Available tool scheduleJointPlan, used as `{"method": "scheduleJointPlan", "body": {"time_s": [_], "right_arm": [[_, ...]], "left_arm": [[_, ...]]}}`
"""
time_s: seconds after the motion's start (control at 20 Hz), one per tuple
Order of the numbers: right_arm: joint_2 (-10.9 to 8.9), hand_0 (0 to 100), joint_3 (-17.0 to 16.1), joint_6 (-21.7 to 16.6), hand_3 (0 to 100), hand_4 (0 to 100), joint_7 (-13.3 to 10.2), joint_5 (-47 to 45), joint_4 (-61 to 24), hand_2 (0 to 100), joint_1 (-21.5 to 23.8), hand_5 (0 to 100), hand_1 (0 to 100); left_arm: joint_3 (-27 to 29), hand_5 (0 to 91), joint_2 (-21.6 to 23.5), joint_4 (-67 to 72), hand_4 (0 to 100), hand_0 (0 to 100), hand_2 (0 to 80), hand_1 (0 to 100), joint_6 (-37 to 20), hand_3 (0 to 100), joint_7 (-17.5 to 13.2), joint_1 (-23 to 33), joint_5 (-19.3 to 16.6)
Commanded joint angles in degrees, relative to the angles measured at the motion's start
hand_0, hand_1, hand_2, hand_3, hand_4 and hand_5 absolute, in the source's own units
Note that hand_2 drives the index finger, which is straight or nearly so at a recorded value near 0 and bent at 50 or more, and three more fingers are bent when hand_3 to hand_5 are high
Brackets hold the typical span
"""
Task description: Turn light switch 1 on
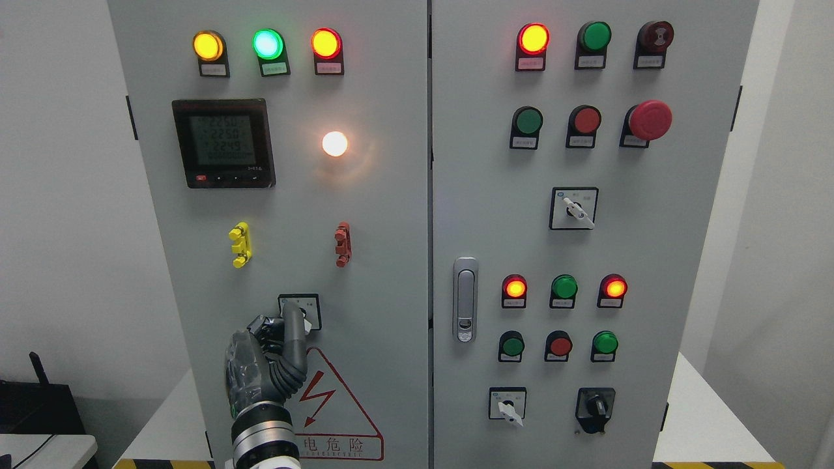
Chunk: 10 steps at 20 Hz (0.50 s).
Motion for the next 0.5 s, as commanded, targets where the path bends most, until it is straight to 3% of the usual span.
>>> {"method": "scheduleJointPlan", "body": {"time_s": [0.0, 0.45], "right_arm": [[0.00, 12, 1.1, 0.0, 0, 0, 0.0, -1.5, 0.0, 0, 0.0, 0, 39], [0.00, 12, 1.1, 0.0, 0, 0, 0.0, -1.5, 0.0, 0, 0.0, 0, 39]], "left_arm": [[0.0, 77.3, 0.0, 0.0, 82, 57, 62.3, 18, -0.3, 76, 0.0, 0.0, 0.6], [0.0, 77.7, 0.0, -0.1, 82, 56, 62.5, 13, -0.4, 77, -0.1, 0.0, 0.6]]}}
